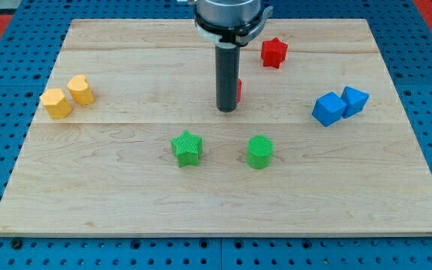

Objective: Push red blocks vertical to the green star

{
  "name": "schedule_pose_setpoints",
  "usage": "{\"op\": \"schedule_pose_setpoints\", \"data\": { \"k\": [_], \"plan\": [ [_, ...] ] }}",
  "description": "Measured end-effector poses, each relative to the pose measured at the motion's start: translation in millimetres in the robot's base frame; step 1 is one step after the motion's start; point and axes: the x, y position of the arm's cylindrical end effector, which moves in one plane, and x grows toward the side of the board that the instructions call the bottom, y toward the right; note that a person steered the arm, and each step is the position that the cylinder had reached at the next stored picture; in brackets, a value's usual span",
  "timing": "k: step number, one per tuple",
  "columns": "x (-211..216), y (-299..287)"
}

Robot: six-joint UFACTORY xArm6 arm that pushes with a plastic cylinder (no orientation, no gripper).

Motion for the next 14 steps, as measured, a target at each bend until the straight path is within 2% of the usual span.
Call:
{"op": "schedule_pose_setpoints", "data": {
  "k": [2, 4, 5, 6, 7, 8, 10, 11, 12, 13, 14],
  "plan": [
    [-56, 54],
    [-113, 62],
    [-116, 68],
    [-100, 86],
    [-98, 119],
    [-123, 146],
    [-166, 37],
    [-151, 57],
    [-90, 117],
    [-43, 85],
    [-47, 26]
  ]
}}
